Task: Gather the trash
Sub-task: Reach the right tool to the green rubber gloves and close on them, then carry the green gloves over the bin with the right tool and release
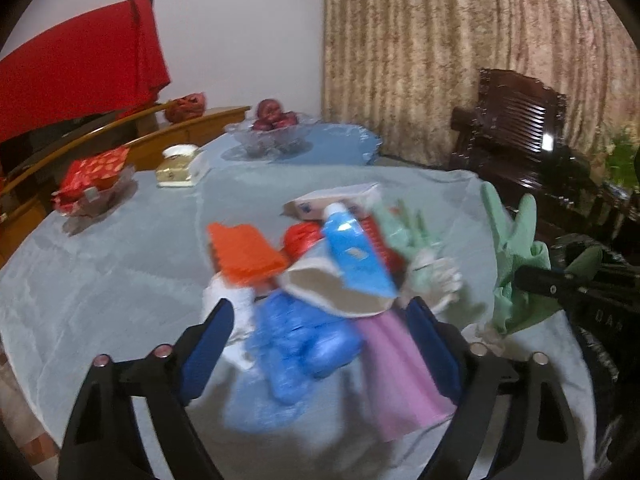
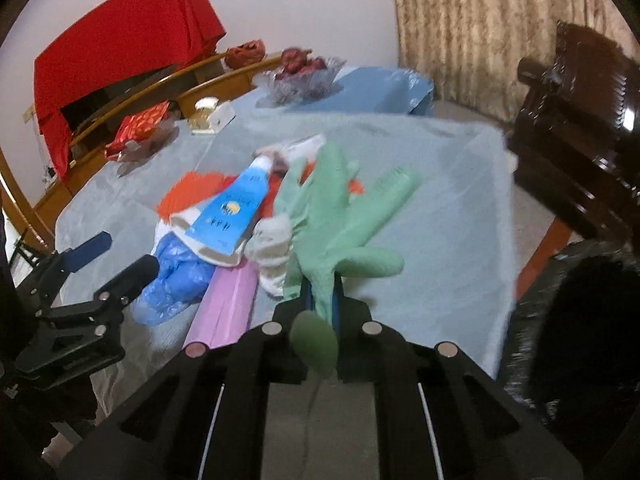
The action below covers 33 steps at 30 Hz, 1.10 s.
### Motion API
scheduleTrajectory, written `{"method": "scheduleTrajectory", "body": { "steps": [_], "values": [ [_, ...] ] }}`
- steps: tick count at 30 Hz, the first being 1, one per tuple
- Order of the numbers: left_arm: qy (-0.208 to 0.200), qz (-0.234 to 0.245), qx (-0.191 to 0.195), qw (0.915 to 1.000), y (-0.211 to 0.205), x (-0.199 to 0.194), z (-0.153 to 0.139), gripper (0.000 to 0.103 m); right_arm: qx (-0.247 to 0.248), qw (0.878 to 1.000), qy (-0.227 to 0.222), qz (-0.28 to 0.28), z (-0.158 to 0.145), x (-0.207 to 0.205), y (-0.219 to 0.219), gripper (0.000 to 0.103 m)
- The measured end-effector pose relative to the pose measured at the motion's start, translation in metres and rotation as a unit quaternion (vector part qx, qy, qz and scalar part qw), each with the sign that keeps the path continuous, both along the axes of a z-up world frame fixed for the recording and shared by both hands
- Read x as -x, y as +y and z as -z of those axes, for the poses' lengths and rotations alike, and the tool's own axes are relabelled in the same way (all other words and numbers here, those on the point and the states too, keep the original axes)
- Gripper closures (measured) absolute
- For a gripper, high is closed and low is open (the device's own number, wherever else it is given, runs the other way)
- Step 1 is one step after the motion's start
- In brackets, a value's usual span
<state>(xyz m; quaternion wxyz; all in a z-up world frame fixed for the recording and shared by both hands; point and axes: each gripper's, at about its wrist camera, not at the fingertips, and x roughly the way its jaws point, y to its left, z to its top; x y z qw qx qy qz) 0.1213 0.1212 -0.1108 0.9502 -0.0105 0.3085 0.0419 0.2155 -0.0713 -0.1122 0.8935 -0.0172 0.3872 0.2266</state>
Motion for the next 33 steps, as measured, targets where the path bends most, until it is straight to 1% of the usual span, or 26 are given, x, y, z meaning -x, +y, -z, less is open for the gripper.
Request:
{"method": "scheduleTrajectory", "body": {
  "steps": [4,6,8,10,12,16,19,20,21,22,24,27,33],
  "values": [
    [-0.011,0.027,0.008,0.9995,-0.021,-0.015,-0.009,0.022,0.008,1.000,-0.009,0.027,-0.010,-0.002,-0.025,0.095],
    [-0.017,0.042,0.008,0.9989,-0.033,-0.022,-0.011,0.026,0.016,0.999,-0.012,0.036,-0.010,-0.005,-0.034,0.095],
    [-0.021,0.052,-0.002,0.9984,-0.048,-0.032,-0.009,0.028,0.013,0.999,-0.009,0.047,-0.008,-0.008,-0.044,0.095],
    [-0.017,0.057,-0.010,0.9982,-0.057,-0.044,-0.006,0.031,0.009,0.999,-0.006,0.054,-0.006,-0.012,-0.053,0.095],
    [-0.005,0.065,-0.010,0.9978,-0.065,-0.057,0.001,0.038,0.009,0.998,-0.005,0.058,-0.003,-0.014,-0.058,0.095],
    [0.030,0.064,-0.017,0.9974,-0.075,-0.080,0.019,0.043,0.005,0.998,-0.001,0.061,0.000,-0.018,-0.061,0.094],
    [0.056,0.067,-0.005,0.9962,-0.076,-0.091,0.031,0.054,0.011,0.998,-0.004,0.060,0.003,-0.018,-0.060,0.094],
    [0.063,0.068,-0.001,0.9957,-0.076,-0.093,0.034,0.061,0.010,0.998,-0.003,0.060,0.004,-0.019,-0.061,0.094],
    [0.068,0.067,0.001,0.9954,-0.076,-0.095,0.036,0.065,0.008,0.998,-0.002,0.061,0.004,-0.020,-0.062,0.094],
    [0.069,0.066,0.001,0.9954,-0.075,-0.095,0.037,0.066,0.005,0.998,0.000,0.062,0.004,-0.020,-0.062,0.093],
    [0.065,0.063,0.004,0.9959,-0.072,-0.095,0.036,0.072,0.002,0.998,0.002,0.065,0.005,-0.020,-0.062,0.093],
    [0.054,0.065,0.015,0.9963,-0.067,-0.092,0.027,0.074,-0.001,0.998,0.000,0.065,0.003,-0.019,-0.063,0.093],
    [0.022,0.063,0.036,0.9971,-0.055,-0.078,-0.003,0.075,-0.005,0.998,-0.016,0.065,-0.010,-0.014,-0.066,0.093]
  ]
}}
